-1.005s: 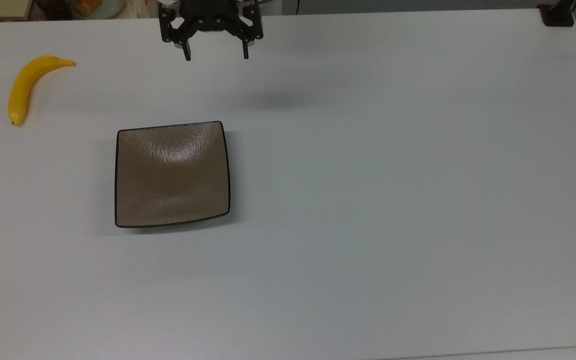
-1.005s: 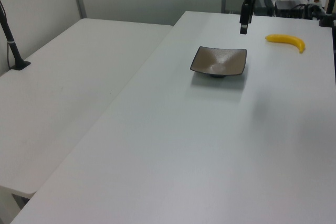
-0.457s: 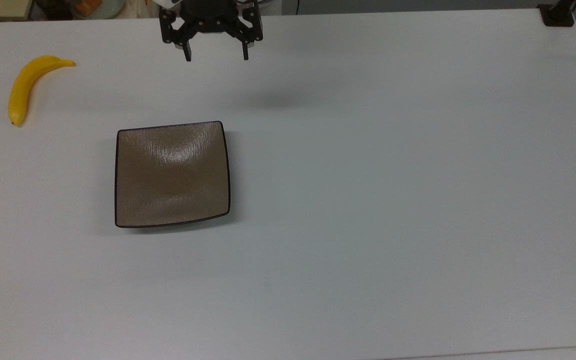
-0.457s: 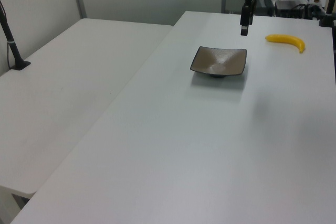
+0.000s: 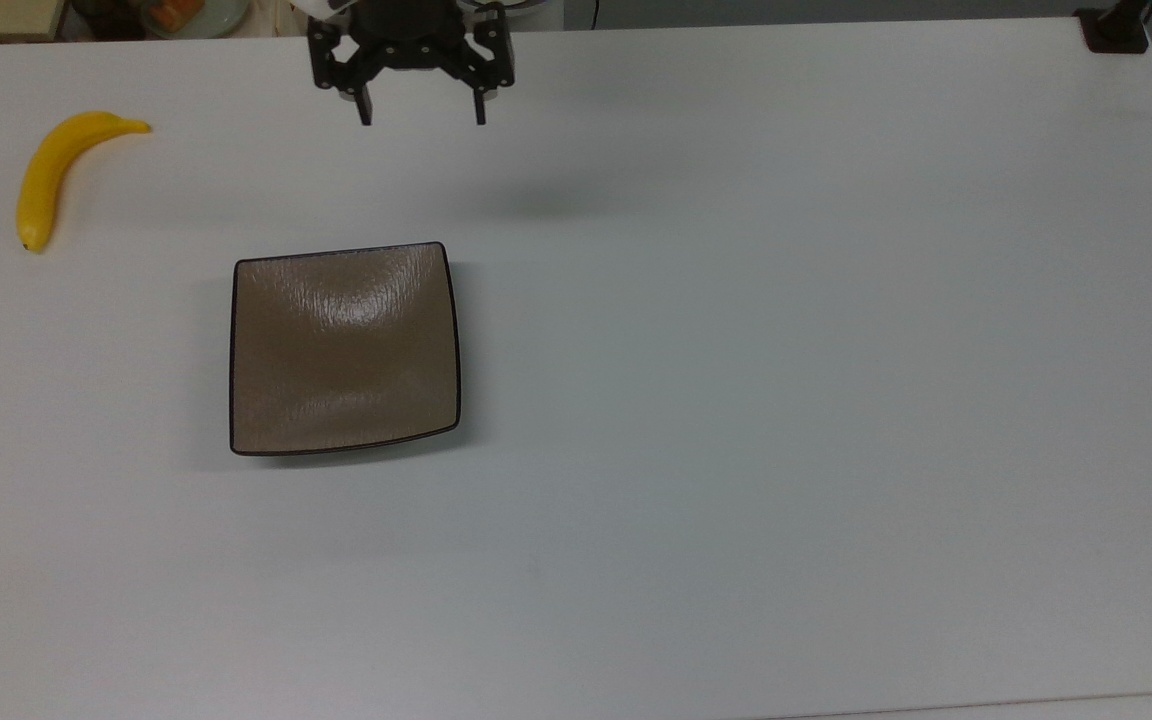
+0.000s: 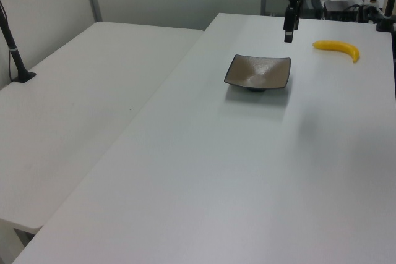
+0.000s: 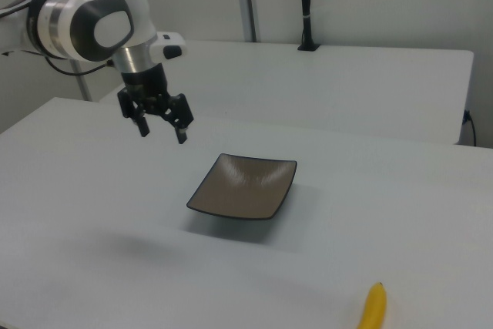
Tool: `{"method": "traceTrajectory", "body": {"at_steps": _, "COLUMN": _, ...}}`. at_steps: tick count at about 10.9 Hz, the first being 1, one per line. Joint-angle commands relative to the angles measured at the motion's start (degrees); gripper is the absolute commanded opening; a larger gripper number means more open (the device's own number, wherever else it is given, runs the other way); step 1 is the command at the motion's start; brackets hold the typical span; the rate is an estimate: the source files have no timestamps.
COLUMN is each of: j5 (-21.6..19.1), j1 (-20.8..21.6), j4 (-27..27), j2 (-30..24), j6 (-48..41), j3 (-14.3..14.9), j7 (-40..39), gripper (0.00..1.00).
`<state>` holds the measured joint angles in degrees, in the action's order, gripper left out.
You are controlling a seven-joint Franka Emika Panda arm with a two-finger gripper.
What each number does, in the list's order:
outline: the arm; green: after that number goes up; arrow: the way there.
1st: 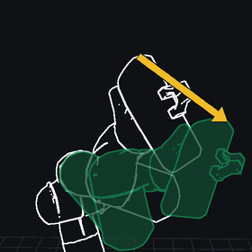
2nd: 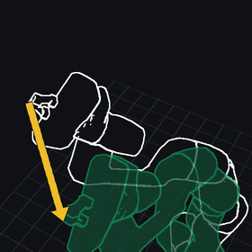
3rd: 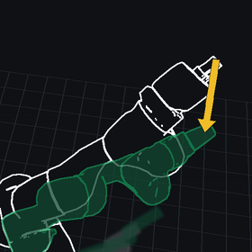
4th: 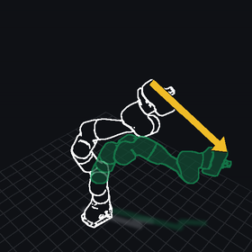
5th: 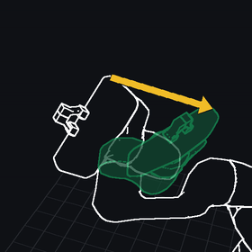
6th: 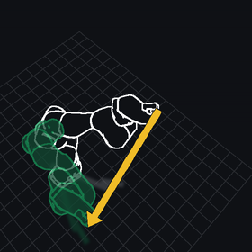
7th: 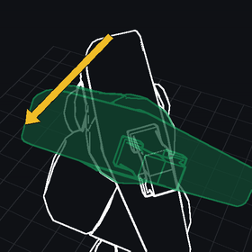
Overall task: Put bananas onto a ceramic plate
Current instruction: 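Move the open gripper over to the yellow banana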
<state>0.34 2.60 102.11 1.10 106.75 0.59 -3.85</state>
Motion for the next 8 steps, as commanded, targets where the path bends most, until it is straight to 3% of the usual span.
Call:
{"method": "traceTrajectory", "body": {"at_steps": 1, "j5": 1.1, "j1": -0.5, "j4": 2.4, "j2": -1.2, "j6": 3.7, "j3": 3.3, "j7": 0.8, "gripper": 1.0}}
{"method": "traceTrajectory", "body": {"at_steps": 5, "j5": 1.2, "j1": -5.2, "j4": 7.1, "j2": -0.7, "j6": 10.5, "j3": 5.6, "j7": -0.2, "gripper": 1.0}}
{"method": "traceTrajectory", "body": {"at_steps": 8, "j5": 2.9, "j1": -5.9, "j4": 7.0, "j2": 0.5, "j6": 12.4, "j3": 11.3, "j7": -4.4, "gripper": 1.0}}
